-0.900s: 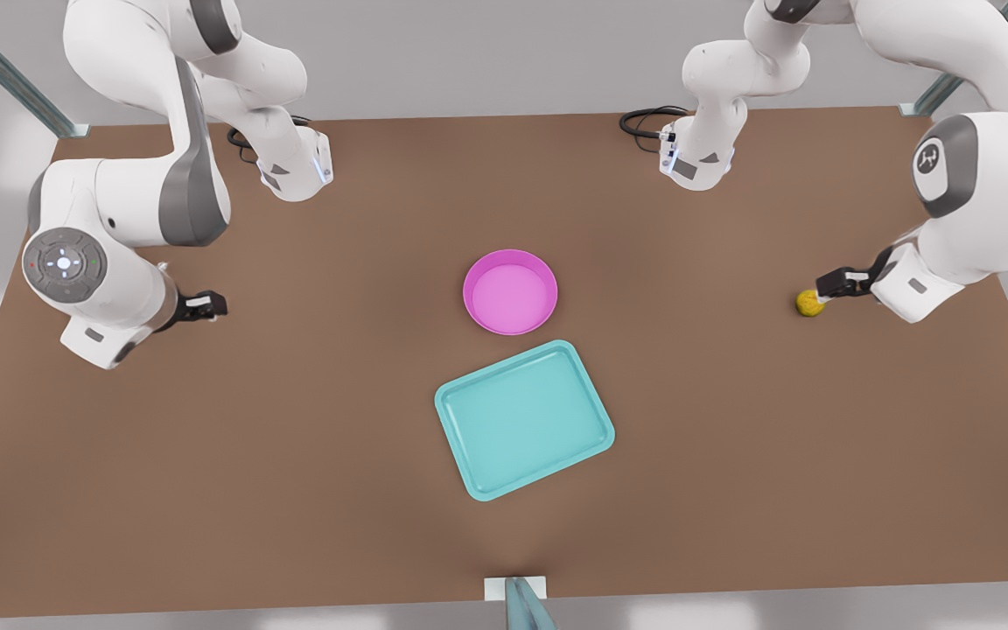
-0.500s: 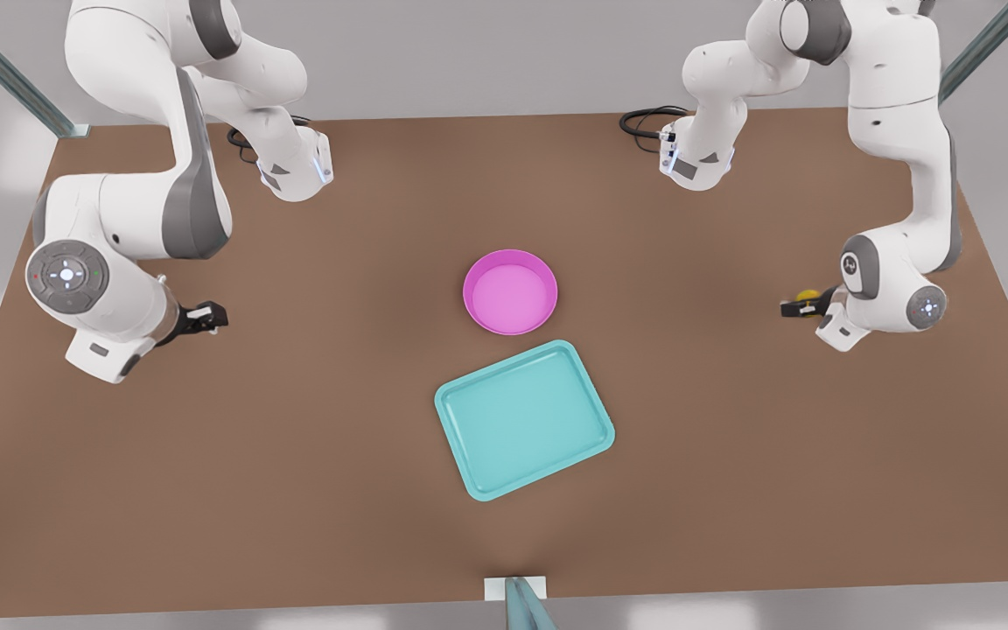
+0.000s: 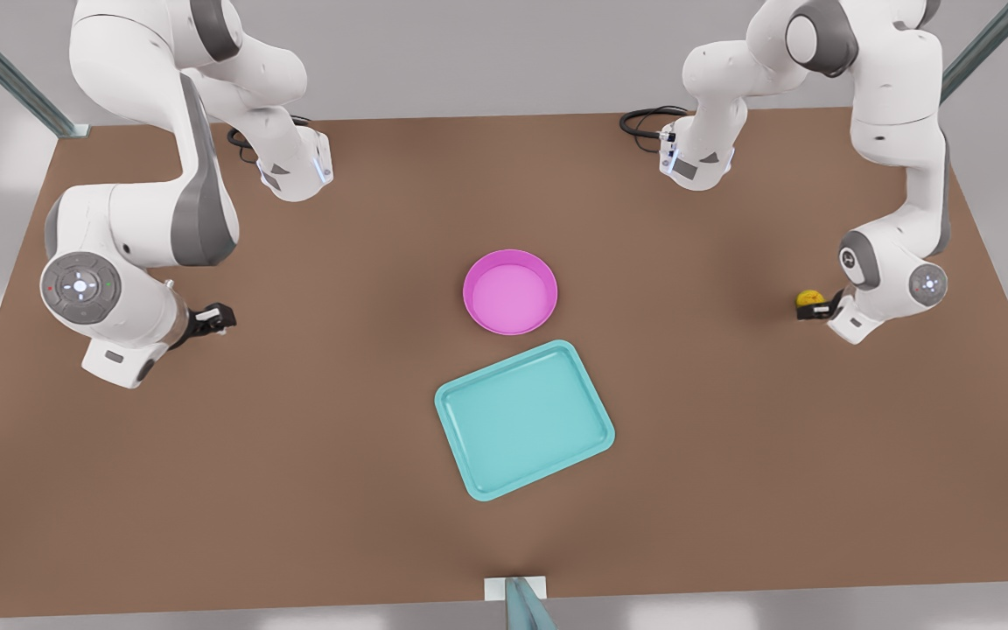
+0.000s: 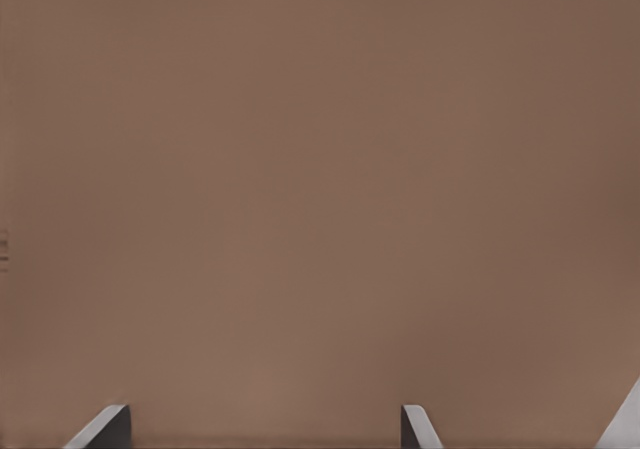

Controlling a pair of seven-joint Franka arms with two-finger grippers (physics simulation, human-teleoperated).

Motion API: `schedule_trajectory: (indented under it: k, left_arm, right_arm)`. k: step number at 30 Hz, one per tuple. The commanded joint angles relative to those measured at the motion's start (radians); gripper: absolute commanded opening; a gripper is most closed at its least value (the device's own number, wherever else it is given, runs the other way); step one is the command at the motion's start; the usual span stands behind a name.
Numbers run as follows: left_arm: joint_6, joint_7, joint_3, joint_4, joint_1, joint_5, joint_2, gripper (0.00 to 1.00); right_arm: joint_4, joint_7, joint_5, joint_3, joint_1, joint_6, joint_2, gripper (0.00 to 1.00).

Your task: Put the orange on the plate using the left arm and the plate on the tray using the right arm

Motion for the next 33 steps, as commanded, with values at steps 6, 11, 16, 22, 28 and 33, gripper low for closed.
schedule_trajectory:
  k: [6,11,16,22,28,33]
  left_arm:
    - [-0.022,0.141,0.002,-0.007,0.0,0.002,0.03,1.0]
    - [-0.029,0.141,0.002,-0.009,0.0,0.002,0.072,1.0]
    - [-0.022,0.141,0.003,-0.007,0.001,0.002,0.089,1.0]
    - [-0.019,0.141,0.003,-0.007,0.007,0.002,0.089,0.82]
    - [-0.028,0.139,0.003,-0.004,0.007,0.002,0.078,0.66]
    - [-0.308,-0.002,-0.064,0.134,-0.114,0.002,-0.059,0.64]
  right_arm:
    - [-0.017,-0.038,0.001,0.0,-0.001,0.002,-0.01,1.0]
    - [-0.025,-0.038,0.003,0.0,-0.004,0.002,-0.014,1.0]
    - [-0.025,-0.038,0.006,0.0,-0.007,0.009,-0.008,1.0]
    - [-0.025,-0.038,0.009,0.0,-0.014,0.01,-0.003,1.0]
    - [-0.032,-0.041,0.032,0.0,-0.033,0.03,-0.005,1.0]
    - [-0.034,-0.035,0.032,-0.005,-0.033,0.05,-0.005,1.0]
